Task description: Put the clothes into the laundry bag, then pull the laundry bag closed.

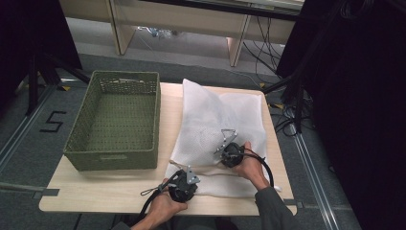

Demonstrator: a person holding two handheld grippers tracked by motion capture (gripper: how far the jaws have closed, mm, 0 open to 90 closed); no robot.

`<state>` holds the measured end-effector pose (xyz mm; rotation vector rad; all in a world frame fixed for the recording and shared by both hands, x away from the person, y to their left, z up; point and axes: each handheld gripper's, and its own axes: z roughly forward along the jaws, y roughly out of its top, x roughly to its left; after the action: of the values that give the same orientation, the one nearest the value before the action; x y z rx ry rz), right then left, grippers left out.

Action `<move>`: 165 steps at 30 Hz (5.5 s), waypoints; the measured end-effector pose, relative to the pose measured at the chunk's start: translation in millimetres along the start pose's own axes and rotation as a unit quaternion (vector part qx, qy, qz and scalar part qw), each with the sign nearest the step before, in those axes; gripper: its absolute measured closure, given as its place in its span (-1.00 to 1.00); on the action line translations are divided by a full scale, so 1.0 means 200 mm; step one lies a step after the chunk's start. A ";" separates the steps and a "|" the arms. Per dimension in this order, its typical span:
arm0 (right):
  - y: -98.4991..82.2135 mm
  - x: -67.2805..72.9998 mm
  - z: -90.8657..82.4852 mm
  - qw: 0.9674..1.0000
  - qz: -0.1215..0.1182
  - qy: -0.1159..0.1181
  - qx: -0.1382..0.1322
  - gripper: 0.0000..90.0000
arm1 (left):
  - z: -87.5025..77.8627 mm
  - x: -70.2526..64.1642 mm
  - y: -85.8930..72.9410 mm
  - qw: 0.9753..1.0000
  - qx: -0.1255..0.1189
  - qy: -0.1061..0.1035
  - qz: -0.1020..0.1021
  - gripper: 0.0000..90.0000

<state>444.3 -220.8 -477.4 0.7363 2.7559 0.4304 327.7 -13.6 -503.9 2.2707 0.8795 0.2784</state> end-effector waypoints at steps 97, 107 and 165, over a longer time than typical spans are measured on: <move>-0.04 0.19 -0.32 0.999 0.008 0.025 -0.044 0.21 | -0.18 0.30 -0.11 0.992 0.008 -0.048 -0.118 0.79; 0.07 0.23 -0.48 0.987 0.039 0.038 -0.154 0.18 | -0.19 0.31 -0.13 0.990 0.019 -0.061 -0.128 0.38; 0.48 0.49 -0.09 0.983 -0.031 0.130 -0.125 0.66 | -0.21 0.24 -0.12 0.995 -0.006 -0.039 -0.090 0.83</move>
<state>399.3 -94.3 -443.0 0.5643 2.8742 0.8970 333.2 53.7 -490.6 2.1588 1.0321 0.1134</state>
